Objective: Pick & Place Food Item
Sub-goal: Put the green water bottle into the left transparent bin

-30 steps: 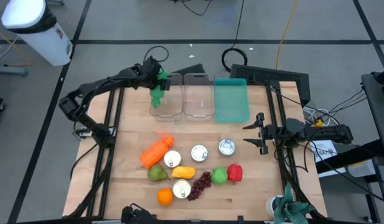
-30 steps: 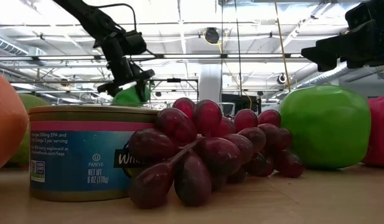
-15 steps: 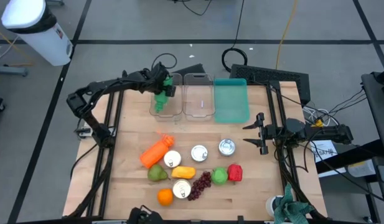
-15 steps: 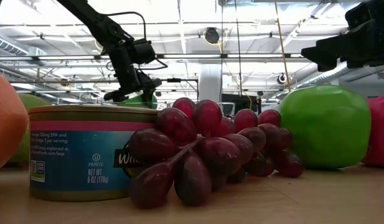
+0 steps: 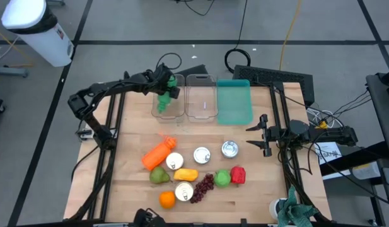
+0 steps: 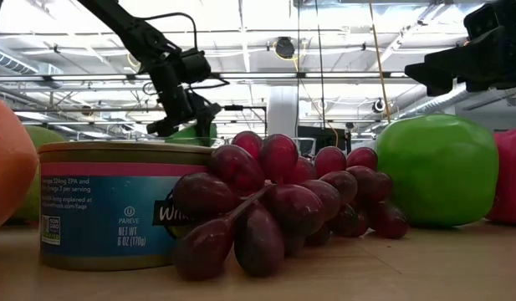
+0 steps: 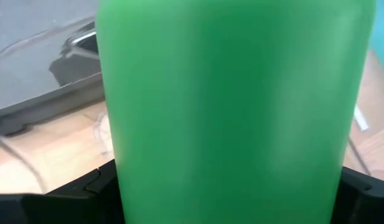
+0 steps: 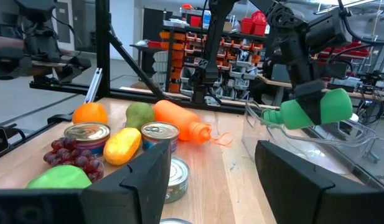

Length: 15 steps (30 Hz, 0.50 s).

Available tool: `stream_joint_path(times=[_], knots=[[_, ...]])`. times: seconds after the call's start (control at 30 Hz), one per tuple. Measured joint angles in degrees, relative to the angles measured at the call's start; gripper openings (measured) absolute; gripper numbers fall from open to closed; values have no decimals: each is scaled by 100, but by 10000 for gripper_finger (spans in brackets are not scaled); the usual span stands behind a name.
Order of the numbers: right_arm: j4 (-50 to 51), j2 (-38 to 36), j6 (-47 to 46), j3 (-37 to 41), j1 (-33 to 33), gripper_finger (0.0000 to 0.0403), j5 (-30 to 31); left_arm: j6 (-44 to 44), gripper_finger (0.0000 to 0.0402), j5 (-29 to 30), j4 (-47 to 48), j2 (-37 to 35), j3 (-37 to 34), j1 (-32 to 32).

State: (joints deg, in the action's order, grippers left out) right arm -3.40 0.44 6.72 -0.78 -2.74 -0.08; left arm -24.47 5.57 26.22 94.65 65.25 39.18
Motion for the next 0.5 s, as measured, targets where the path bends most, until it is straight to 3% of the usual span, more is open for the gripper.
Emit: stream_joint_path(times=[0.33,0.5], knots=[[0,0,-1,-1,1,219,0,-566,340,-51,68,-2,0,0],[2,1,-2,-2,2,219,0,-586,340,216,234,-2,0,-45]])
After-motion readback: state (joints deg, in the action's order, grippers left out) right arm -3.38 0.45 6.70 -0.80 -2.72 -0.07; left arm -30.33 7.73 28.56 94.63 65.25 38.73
